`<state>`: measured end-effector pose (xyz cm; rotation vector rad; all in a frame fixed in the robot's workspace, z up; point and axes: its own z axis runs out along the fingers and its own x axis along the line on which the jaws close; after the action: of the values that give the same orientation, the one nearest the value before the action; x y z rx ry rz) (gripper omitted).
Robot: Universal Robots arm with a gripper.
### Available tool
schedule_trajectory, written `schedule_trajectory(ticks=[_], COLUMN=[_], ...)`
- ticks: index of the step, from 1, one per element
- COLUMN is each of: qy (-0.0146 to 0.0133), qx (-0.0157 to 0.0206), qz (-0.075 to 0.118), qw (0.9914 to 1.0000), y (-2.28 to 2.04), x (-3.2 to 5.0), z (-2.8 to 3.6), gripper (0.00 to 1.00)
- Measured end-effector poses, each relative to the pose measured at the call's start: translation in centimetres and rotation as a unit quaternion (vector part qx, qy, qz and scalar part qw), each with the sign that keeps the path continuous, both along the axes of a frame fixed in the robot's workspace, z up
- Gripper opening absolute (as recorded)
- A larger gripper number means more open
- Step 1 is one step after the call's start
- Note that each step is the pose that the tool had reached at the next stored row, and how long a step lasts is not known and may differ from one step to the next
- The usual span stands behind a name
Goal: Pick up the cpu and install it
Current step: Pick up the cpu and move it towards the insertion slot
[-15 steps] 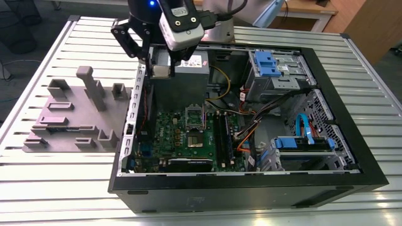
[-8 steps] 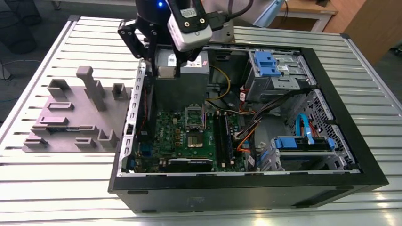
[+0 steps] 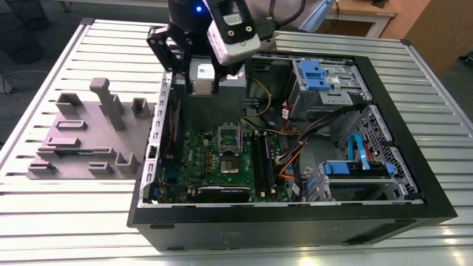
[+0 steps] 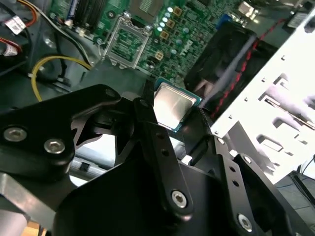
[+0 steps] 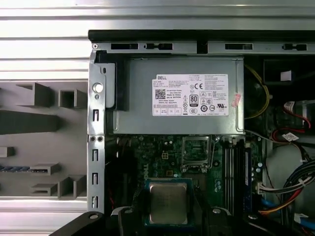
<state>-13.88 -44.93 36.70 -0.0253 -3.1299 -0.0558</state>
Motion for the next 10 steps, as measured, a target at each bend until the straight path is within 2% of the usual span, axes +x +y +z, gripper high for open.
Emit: schedule_trajectory(ticks=[10], qy=[0.0], qx=[0.0], qz=[0.0], qw=[1.0], y=[0.0], x=[3.36], z=[-0.04], gripper=[0.47])
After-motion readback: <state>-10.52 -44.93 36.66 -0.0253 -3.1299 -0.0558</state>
